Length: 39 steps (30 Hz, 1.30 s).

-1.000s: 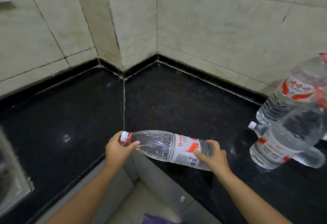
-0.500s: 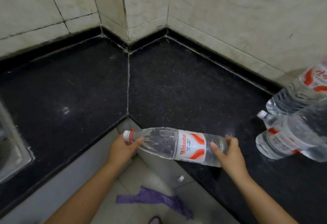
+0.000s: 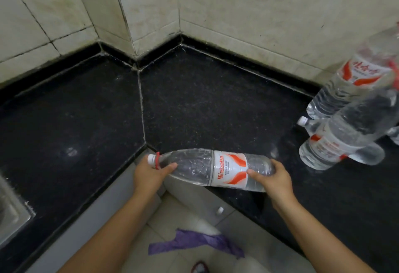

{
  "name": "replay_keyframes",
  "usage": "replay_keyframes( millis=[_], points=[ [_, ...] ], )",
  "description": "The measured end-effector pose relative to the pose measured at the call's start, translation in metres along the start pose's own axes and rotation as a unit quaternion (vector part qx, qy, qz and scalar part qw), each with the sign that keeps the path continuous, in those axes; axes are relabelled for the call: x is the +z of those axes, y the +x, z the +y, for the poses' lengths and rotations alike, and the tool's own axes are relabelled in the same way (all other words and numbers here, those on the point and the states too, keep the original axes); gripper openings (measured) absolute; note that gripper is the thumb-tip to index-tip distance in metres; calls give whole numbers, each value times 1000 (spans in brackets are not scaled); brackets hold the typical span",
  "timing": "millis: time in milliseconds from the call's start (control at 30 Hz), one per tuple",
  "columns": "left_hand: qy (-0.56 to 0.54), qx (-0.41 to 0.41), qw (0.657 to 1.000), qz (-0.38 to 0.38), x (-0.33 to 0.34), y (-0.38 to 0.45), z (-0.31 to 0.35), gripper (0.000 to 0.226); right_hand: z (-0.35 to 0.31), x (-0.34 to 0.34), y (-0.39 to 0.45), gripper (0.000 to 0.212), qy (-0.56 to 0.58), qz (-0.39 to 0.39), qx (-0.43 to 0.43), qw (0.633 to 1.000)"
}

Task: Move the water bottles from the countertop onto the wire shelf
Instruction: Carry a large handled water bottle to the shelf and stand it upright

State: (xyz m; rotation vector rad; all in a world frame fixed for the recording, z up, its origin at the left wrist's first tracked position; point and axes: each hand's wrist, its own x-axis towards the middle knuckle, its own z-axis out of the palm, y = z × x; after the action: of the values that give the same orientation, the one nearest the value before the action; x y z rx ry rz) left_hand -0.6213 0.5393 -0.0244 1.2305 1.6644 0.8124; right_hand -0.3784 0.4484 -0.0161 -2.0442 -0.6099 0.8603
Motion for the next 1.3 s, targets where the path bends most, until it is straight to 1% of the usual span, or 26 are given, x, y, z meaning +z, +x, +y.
replay_keyframes(
  millis=[133,267,333,467,567,633,767,933,1033,1133,1233,1300],
  points=[
    [-3,72,997,-19,19,-11,23,30,7,-37,-14,72,66,61,-2,996],
    [-13,126,991,-43,64,-43,50,37,17,-110,-34,68,103,137,-26,985],
    [-19,144,987,-73,92,-71,67,38,29,-152,-48,68,115,177,-29,977],
    [-45,202,967,-147,157,-145,98,48,70,-245,-94,67,151,264,-31,952],
    [-53,251,944,-208,208,-221,115,48,112,-318,-139,67,175,329,-31,927],
    [-57,275,927,-249,241,-278,121,38,143,-369,-172,68,181,374,-27,909],
    [-72,321,887,-323,305,-396,134,39,203,-468,-241,65,200,456,-31,866],
    [-100,373,828,-406,368,-534,171,33,263,-580,-312,68,212,544,-47,810],
    [-125,402,799,-430,406,-599,194,32,282,-641,-339,65,197,590,-81,778],
    [-165,415,779,-440,447,-650,218,35,288,-699,-352,66,168,631,-121,747],
    [-202,412,761,-458,491,-694,248,44,291,-761,-352,67,154,646,-143,734],
    [-214,424,756,-451,520,-718,268,42,295,-804,-342,65,140,654,-152,727]
  ],
)
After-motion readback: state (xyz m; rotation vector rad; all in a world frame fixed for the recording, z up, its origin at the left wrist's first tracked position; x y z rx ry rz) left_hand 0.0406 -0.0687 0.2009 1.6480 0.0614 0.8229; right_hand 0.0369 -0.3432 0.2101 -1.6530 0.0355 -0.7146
